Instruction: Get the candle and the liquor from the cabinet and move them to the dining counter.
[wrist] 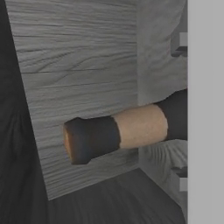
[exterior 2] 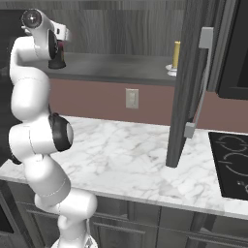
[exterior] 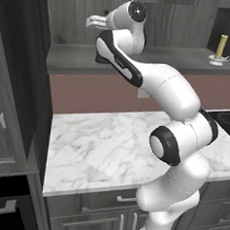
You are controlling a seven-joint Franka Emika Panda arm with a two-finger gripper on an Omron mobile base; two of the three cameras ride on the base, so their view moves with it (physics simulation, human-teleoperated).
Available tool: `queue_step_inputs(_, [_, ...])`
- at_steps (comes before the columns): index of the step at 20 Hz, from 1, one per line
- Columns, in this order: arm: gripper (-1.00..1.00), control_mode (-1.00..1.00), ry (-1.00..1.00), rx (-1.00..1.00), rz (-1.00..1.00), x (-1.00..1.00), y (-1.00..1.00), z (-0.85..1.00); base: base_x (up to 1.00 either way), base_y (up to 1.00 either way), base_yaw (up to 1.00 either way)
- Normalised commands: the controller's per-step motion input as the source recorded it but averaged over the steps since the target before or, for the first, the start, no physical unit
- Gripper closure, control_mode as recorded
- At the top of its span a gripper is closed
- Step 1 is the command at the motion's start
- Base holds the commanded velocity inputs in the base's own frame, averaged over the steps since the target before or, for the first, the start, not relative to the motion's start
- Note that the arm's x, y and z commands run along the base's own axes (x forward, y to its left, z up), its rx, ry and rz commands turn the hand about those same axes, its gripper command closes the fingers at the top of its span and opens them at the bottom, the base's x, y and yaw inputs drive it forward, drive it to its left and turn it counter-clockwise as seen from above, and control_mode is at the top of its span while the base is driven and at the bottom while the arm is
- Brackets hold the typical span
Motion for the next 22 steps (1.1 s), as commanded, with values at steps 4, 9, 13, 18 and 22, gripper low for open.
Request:
queue_step_inputs(4, [-1.0,-1.0,0.0,0.0,0.01,0.15,0.08,-0.01,0.0,0.0,0.0])
queue_step_inputs(9, [-1.0,-1.0,0.0,0.0,0.01,0.15,0.1,-0.02,0.0,0.0,0.0])
queue_step_inputs(13, [-1.0,-1.0,0.0,0.0,0.01,0.09,0.08,-0.01,0.0,0.0,0.0])
queue_step_inputs(18, [1.0,-1.0,0.0,0.0,0.02,0.01,0.14,0.0,0.0,0.0,0.0])
queue_step_inputs(22, [1.0,-1.0,0.0,0.0,0.02,-0.02,0.02,0.0,0.0,0.0,0.0])
